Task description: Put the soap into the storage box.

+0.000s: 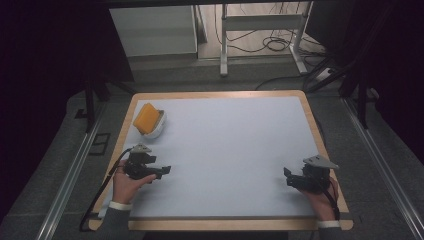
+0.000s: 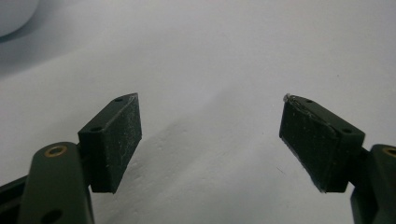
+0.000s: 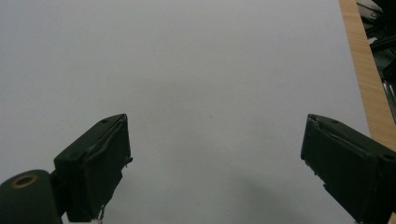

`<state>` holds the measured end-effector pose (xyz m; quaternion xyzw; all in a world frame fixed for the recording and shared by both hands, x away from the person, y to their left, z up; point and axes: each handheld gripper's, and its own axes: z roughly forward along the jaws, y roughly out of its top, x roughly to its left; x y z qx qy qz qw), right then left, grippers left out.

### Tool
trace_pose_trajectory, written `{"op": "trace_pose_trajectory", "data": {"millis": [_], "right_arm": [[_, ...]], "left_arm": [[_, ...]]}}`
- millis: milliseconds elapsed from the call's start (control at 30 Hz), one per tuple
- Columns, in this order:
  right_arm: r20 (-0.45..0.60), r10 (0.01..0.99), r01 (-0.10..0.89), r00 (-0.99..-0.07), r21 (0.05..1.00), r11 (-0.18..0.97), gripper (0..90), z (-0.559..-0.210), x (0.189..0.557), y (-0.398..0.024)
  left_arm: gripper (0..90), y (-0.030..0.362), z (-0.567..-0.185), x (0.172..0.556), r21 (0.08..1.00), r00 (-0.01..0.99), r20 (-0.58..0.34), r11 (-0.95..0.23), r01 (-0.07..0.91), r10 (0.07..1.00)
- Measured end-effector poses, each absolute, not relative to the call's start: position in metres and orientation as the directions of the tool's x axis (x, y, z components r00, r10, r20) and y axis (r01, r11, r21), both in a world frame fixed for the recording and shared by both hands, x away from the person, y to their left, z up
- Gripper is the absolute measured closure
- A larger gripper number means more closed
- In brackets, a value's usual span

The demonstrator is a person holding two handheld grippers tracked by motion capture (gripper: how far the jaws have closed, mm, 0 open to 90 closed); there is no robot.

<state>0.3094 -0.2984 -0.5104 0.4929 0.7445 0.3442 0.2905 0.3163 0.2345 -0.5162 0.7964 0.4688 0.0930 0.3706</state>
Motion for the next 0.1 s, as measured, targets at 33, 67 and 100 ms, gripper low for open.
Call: {"op": "trace_pose_trajectory", "data": {"millis": [33,67,100], "right_arm": [[-0.090,0.934,0.530,-0.346,0.803,0.274,8.5,-0.5098,0.3086,-0.2983],[-0.091,0.934,0.525,-0.346,0.806,0.273,8.5,-0.5092,0.3079,-0.2979],[-0.090,0.931,0.516,-0.354,0.811,0.275,8.5,-0.5082,0.3073,-0.2969]], "left_arm": [[21.0,0.2344,-0.5166,0.3167,0.677,0.544,-0.198,-0.288,0.678,0.815],[20.8,0.2344,-0.5167,0.3168,0.675,0.544,-0.198,-0.289,0.679,0.816],[20.5,0.2344,-0.5166,0.3167,0.674,0.543,-0.197,-0.290,0.680,0.816]]}}
